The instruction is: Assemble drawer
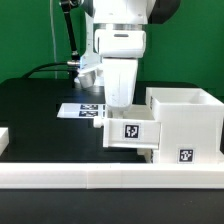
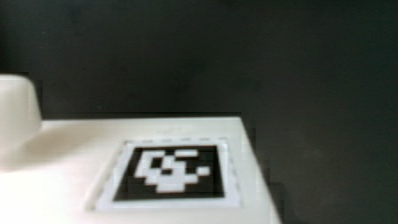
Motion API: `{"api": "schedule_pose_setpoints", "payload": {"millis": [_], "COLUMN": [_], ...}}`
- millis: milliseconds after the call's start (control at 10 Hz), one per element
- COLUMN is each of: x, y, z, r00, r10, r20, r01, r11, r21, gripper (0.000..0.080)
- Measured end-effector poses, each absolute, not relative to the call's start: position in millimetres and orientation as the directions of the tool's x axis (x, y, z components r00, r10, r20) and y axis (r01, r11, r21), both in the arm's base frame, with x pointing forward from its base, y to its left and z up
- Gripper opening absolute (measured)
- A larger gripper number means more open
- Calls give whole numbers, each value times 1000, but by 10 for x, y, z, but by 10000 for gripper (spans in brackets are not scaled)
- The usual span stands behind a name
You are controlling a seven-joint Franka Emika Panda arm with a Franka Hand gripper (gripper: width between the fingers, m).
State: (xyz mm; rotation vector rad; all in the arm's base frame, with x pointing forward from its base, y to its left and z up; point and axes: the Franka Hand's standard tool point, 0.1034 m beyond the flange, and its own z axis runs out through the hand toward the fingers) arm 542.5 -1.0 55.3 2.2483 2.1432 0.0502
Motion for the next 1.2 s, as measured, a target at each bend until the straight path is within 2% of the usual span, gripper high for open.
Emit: {"api": "schedule_pose_setpoints", "payload": {"millis": [800,1200], "x": [5422,5392], "y": [-20,-14], "z": [542,525], "r00": [32,33], "r10": [999,999], "r20": [-3,3], "r01": [998,997], "r11": [-32,-33], "r21": [47,71], "gripper": [42,42]}}
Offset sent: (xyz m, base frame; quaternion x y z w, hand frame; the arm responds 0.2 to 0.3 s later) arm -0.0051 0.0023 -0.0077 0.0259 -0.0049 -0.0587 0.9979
